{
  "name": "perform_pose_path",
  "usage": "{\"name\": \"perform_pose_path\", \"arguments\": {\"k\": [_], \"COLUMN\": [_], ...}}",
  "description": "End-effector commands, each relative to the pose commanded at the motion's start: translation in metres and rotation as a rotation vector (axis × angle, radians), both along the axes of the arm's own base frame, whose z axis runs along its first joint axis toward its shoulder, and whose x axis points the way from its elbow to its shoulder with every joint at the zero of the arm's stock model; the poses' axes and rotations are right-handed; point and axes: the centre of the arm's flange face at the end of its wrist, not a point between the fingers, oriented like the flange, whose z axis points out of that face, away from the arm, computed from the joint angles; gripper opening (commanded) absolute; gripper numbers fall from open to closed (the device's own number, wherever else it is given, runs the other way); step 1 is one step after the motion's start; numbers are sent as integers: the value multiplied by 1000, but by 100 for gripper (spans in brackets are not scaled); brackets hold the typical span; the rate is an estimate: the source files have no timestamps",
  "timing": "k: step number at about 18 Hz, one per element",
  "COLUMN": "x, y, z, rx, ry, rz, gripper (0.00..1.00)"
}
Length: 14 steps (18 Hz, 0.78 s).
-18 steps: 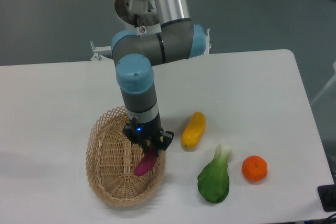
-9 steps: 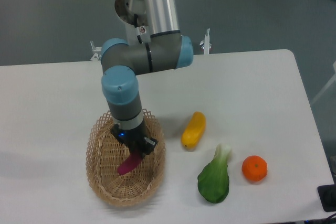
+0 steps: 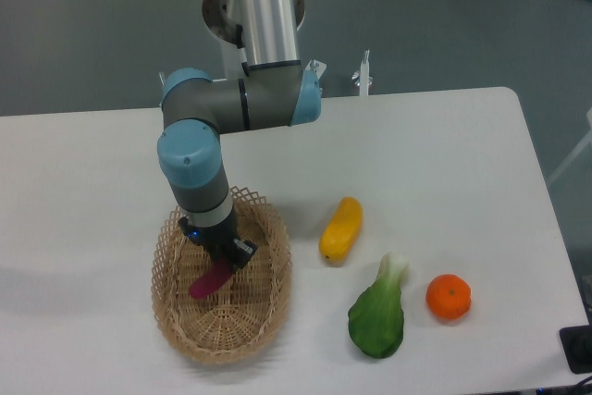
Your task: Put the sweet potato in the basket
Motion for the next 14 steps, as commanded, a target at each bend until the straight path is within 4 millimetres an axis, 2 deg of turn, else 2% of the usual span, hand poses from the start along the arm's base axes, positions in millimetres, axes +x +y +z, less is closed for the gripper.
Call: {"name": "perform_pose_path", "arguments": {"k": [2, 7, 10, 12, 14], "x": [0, -5, -18, -39, -70], "y": [2, 8, 25, 27, 11], "z": [7, 43, 78, 106, 137], "rx": [8, 69, 128, 159, 186], "ry": [9, 41, 88, 128, 157], "rz": [5, 11, 13, 32, 81], "gripper": [100, 100, 100, 100, 100]}}
